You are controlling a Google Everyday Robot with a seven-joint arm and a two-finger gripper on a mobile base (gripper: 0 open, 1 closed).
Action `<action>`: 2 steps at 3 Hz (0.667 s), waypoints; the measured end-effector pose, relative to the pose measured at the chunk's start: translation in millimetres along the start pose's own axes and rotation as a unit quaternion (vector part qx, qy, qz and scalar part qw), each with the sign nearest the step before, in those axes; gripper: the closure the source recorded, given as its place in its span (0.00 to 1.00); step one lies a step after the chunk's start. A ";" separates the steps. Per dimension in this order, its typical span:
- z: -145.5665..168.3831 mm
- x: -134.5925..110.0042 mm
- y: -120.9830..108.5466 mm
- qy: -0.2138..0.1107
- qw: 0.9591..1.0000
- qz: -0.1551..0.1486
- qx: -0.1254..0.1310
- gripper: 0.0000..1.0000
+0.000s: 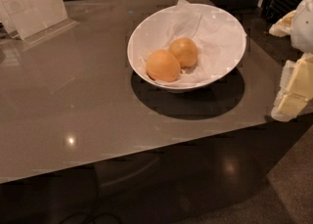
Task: Pick orange from white bowl
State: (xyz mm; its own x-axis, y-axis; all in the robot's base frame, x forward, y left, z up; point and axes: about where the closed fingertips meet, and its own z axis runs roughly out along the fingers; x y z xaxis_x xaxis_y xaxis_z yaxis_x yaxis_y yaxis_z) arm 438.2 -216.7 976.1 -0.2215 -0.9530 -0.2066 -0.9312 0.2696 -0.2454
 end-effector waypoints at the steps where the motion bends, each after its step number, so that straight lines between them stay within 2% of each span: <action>1: -1.3 -2.6 -5.6 -0.002 1.000 -0.001 0.005 0.00; 2: 3.7 -21.2 -30.6 -0.030 0.999 -0.020 0.011 0.00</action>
Offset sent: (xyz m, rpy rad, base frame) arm 0.0782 0.0289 0.0141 0.0994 -0.0762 0.1248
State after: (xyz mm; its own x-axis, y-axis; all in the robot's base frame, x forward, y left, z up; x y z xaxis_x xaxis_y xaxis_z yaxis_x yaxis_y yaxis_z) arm 472.5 -204.1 984.5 -0.1653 -0.9536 -0.2517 -0.9324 0.2342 -0.2752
